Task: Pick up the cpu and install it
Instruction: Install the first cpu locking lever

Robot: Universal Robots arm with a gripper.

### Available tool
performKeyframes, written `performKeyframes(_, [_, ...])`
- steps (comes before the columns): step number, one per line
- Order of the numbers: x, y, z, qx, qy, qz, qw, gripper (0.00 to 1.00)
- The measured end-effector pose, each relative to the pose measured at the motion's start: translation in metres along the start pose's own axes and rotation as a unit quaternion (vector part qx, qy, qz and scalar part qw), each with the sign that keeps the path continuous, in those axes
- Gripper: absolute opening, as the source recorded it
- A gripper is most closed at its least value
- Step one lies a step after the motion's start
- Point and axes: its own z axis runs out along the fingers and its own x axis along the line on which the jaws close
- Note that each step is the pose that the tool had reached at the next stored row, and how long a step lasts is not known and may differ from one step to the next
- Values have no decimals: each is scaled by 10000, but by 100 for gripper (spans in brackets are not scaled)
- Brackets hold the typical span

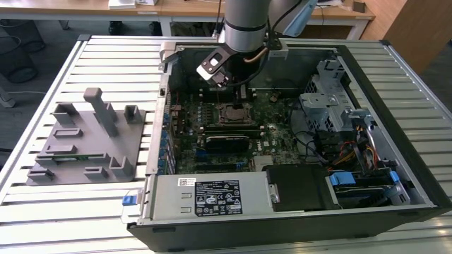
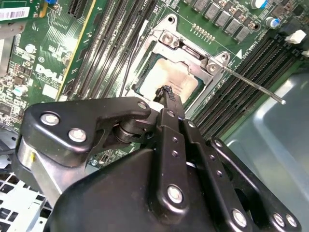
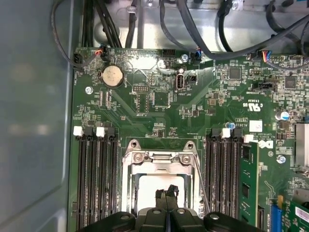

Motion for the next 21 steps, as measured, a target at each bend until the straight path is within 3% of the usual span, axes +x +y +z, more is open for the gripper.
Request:
performKeyframes(7, [-2,3,-117,6,-1,-1,10000,11])
performKeyframes(21, [4,10,-455,8,-3,-1,10000,11])
